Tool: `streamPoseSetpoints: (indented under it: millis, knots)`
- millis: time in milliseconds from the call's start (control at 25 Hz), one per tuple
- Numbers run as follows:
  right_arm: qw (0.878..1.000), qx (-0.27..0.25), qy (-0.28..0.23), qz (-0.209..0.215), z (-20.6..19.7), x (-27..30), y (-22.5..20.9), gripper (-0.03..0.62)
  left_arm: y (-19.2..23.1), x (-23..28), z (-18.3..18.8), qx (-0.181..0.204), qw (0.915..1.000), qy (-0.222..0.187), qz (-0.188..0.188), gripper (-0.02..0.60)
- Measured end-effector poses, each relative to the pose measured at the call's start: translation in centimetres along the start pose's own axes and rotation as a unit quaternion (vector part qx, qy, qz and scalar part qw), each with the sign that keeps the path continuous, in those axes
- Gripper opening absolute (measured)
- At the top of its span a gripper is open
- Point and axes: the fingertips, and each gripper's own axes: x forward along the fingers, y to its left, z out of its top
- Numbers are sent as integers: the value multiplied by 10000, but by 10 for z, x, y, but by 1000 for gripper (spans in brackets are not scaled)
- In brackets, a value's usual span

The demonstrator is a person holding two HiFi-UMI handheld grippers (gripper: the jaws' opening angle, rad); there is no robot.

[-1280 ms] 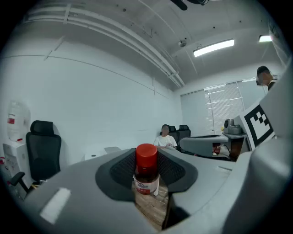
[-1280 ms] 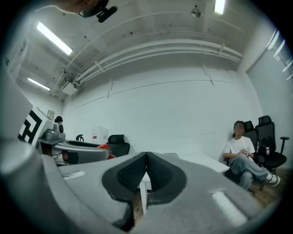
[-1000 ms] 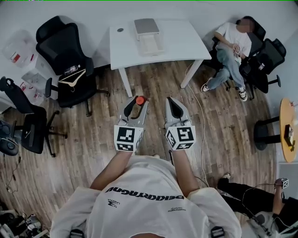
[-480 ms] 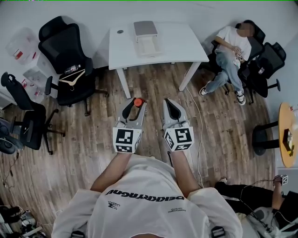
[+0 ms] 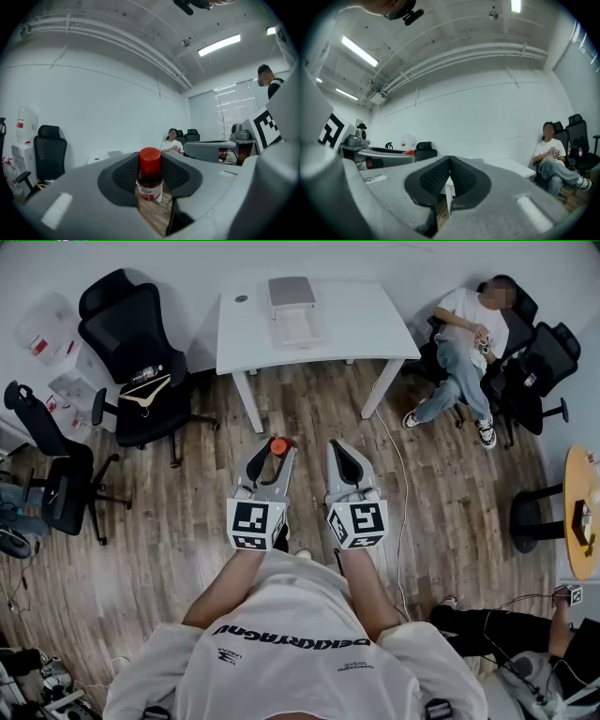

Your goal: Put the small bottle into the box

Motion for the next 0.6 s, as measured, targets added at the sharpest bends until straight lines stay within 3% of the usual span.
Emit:
streamPoseSetpoints:
  millis: [600]
  knots:
    - [9998, 75, 146, -61, -18, 61, -44, 0, 24, 70, -12, -55, 9999, 72, -49, 146]
